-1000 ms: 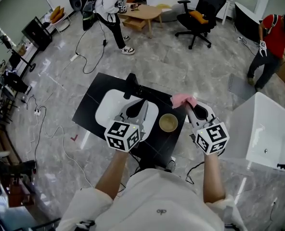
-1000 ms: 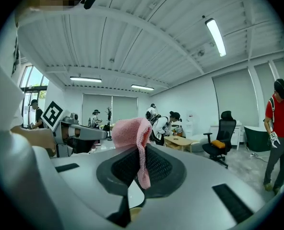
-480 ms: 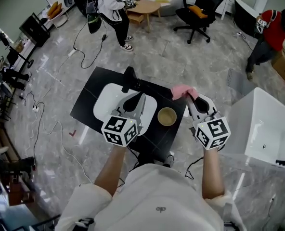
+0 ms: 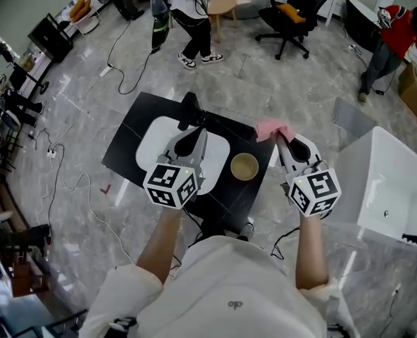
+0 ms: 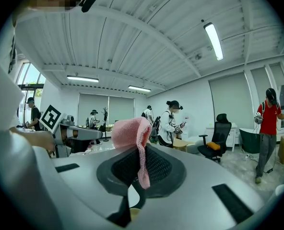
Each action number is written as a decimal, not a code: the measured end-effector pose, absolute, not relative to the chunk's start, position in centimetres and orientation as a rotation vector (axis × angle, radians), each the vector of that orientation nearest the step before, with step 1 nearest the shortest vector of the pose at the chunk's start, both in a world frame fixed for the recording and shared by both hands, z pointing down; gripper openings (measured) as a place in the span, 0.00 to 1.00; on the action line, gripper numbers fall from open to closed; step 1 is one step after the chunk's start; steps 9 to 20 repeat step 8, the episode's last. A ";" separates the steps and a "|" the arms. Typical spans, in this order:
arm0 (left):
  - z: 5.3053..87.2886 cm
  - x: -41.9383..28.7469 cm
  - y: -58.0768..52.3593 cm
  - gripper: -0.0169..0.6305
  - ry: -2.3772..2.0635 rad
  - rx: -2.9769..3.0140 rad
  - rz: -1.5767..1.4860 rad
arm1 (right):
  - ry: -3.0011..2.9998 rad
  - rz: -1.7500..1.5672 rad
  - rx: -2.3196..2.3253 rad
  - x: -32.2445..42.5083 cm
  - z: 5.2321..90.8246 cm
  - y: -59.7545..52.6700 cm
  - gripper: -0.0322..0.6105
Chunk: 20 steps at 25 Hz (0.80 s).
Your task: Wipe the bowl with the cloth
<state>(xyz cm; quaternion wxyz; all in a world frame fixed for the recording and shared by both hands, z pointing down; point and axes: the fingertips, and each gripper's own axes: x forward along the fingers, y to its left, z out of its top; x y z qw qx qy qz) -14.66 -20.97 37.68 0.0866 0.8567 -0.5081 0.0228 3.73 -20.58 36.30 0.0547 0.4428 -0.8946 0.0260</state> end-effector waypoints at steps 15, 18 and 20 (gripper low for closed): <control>38.1 -14.1 -20.9 0.04 -1.552 2.569 0.128 | -2.715 0.073 1.330 4.1 36.6 -20.6 0.07; 38.1 -14.1 -20.9 0.04 -1.552 2.569 0.128 | -2.715 0.073 1.330 4.1 36.6 -20.6 0.07; 38.1 -14.1 -20.9 0.04 -1.552 2.569 0.128 | -2.715 0.073 1.330 4.1 36.6 -20.6 0.07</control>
